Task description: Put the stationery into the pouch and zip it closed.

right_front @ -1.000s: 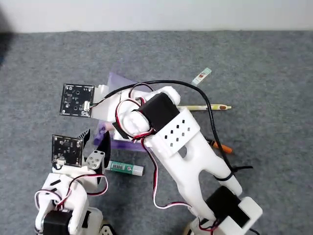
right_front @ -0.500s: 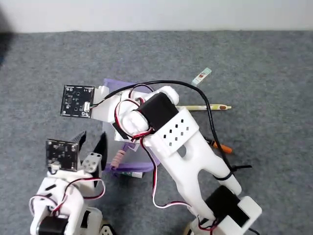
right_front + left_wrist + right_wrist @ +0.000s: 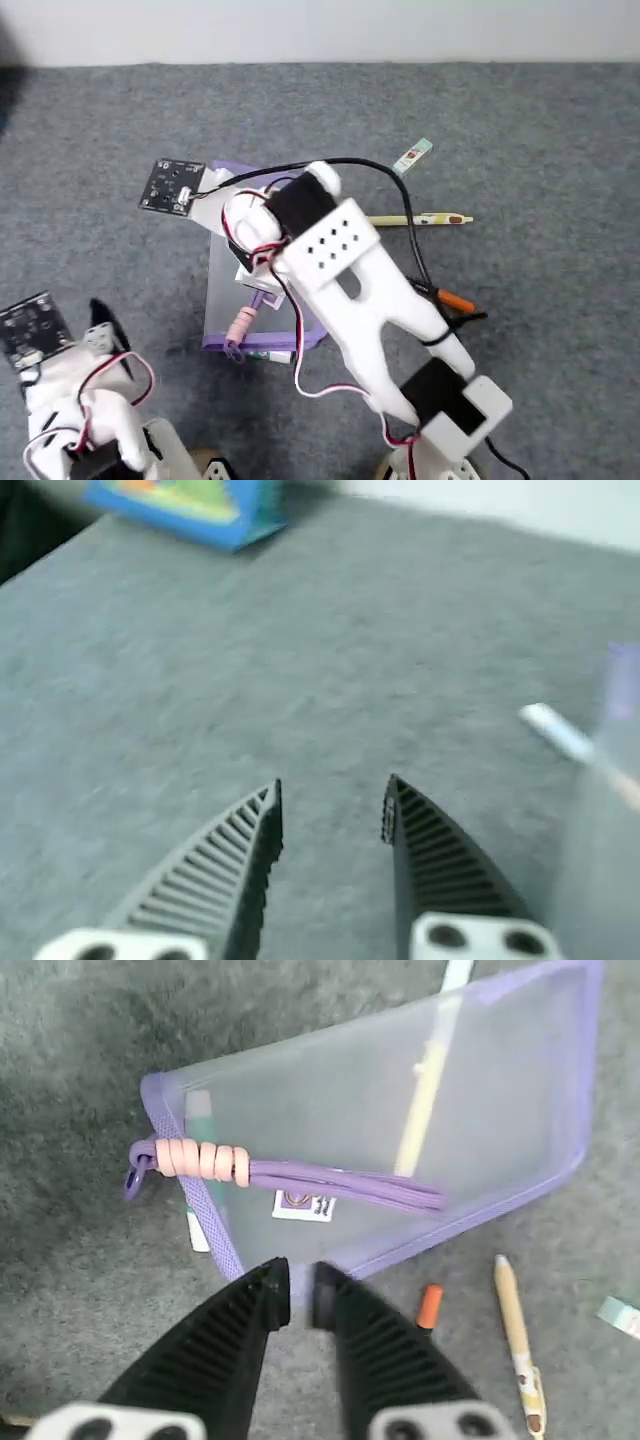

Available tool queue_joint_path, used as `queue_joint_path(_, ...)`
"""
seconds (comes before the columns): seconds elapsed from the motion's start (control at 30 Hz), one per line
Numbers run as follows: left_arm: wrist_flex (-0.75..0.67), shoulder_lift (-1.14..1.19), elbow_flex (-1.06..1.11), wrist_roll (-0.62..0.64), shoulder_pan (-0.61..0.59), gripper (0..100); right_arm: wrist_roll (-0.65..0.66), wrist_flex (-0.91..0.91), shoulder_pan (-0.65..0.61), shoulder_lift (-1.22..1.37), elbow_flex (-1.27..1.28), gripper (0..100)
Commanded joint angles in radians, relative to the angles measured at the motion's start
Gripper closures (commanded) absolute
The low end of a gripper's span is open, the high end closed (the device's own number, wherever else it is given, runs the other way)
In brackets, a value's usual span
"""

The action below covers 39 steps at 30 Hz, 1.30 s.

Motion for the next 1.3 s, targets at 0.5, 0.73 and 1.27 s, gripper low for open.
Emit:
queue_joint_path(0.5,-0.110,-0.012,0.102,-0.009,-0.281,83,0.339,0.039,-0.171,0.252,-0.028,73.6)
queue_joint_path(0.73,-0.110,-0.012,0.101,-0.009,-0.282,83,0.459,0.039,-0.180,0.303,-0.028,73.6)
queue_joint_path(1.27,-0.109,-0.012,0.101,-0.008,-0.282,83,0.528,0.004,-0.200,0.392,-0.032,73.9)
